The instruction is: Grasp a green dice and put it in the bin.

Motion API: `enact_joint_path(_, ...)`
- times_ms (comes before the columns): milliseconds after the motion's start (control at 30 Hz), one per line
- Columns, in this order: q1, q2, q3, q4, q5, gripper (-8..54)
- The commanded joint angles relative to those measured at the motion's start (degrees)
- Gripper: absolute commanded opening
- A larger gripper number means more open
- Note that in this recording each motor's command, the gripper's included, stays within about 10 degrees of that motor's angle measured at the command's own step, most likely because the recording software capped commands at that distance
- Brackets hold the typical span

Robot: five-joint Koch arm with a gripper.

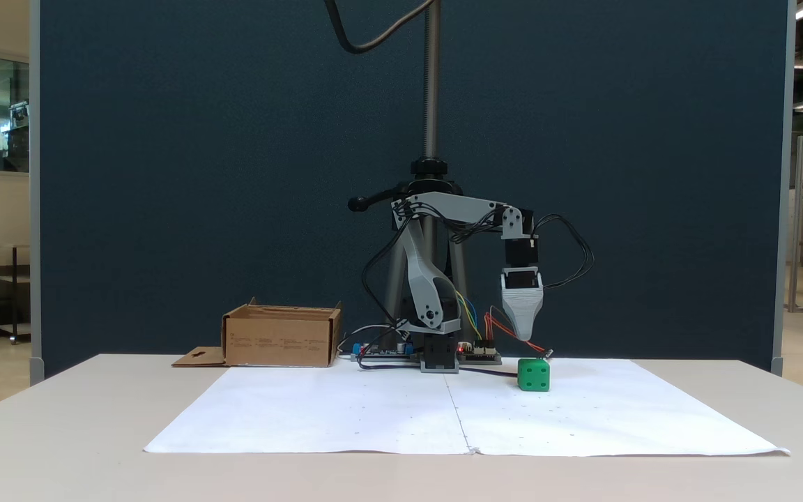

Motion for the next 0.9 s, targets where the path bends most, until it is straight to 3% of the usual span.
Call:
enact_joint_path(0, -0.5, -0.1, -0.4, -2.4, -0.2, 40.7)
enact_joint_path(867, -0.5, -1.4, 6.8, -12.8, -0.1, 40.9)
